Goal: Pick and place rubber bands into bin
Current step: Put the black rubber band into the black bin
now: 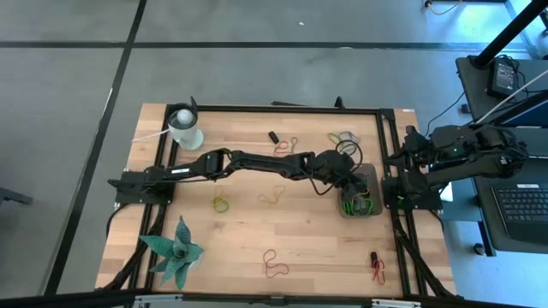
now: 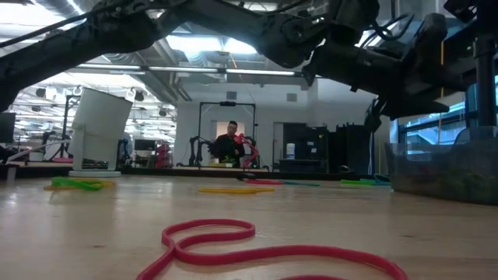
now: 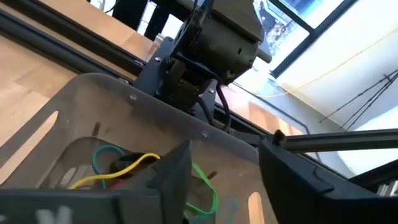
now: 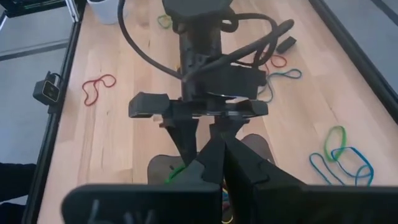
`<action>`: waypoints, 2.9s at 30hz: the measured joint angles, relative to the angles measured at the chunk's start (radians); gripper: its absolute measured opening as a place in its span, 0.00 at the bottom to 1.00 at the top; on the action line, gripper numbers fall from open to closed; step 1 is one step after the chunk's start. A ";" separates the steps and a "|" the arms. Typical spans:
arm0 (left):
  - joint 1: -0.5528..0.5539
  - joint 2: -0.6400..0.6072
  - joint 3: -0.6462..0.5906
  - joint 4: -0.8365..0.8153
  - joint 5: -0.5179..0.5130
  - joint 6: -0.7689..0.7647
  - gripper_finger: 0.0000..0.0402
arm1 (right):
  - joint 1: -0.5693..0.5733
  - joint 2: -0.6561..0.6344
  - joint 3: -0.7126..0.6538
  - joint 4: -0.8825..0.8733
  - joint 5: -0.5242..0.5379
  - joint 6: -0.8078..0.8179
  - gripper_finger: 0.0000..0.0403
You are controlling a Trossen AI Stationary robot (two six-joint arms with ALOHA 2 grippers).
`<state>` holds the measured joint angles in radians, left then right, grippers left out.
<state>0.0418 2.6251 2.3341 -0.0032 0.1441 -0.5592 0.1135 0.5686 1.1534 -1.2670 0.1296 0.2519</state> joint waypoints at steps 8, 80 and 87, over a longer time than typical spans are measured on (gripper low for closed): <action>0.025 -0.009 0.000 -0.008 0.021 0.018 0.51 | 0.000 0.000 0.000 -0.004 -0.001 0.003 0.03; -0.049 -1.779 -1.524 -0.517 -0.431 0.251 0.00 | 0.843 1.017 -0.129 0.346 -0.357 1.895 0.32; -0.049 -1.779 -1.524 -0.517 -0.430 0.222 0.01 | 0.865 1.071 -0.181 0.471 -0.375 1.912 0.34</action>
<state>-0.0071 0.8463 0.8104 -0.5198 -0.2863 -0.3371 0.9781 1.6400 0.9719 -0.7957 -0.2458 2.1639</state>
